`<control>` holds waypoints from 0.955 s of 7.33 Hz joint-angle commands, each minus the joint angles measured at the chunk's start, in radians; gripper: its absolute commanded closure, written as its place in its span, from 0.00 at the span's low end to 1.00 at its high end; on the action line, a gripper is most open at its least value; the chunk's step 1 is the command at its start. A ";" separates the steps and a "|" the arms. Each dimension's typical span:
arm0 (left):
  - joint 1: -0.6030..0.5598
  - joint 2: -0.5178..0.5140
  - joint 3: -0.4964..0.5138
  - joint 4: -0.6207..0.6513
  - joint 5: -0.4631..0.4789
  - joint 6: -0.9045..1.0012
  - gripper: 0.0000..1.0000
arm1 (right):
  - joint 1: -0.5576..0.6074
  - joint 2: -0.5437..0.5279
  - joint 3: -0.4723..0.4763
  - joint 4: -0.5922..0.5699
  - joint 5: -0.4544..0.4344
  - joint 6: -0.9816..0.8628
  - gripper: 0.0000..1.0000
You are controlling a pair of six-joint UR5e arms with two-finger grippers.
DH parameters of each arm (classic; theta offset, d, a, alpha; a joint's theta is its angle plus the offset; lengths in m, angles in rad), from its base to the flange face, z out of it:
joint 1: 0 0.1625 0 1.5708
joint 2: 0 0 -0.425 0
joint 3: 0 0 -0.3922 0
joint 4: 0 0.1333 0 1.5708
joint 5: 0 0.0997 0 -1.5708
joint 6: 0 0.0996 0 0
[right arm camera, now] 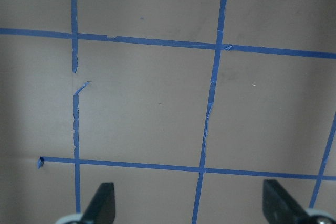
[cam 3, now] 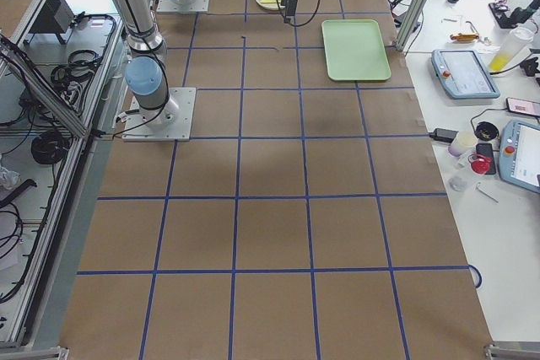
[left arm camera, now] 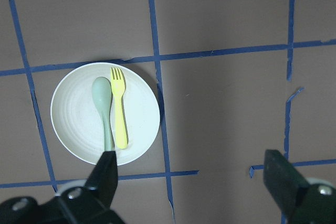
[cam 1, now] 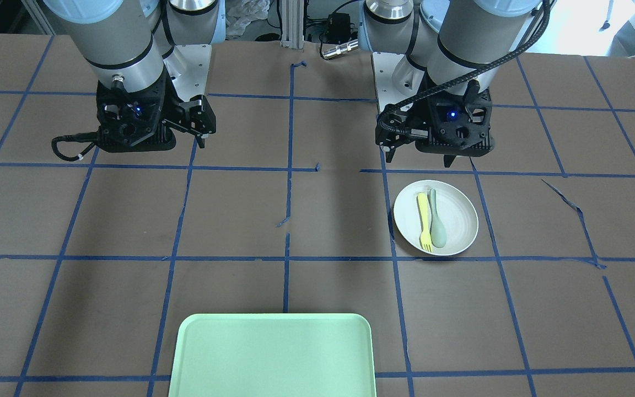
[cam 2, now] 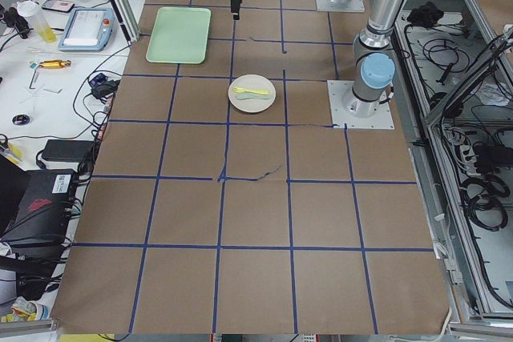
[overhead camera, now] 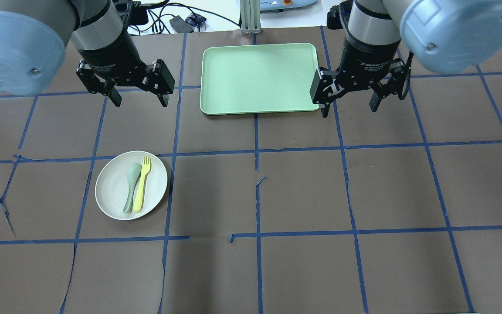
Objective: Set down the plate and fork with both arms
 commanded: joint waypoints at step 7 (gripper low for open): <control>0.002 -0.004 -0.003 0.002 -0.003 -0.006 0.00 | 0.005 -0.019 -0.029 0.032 0.002 0.013 0.00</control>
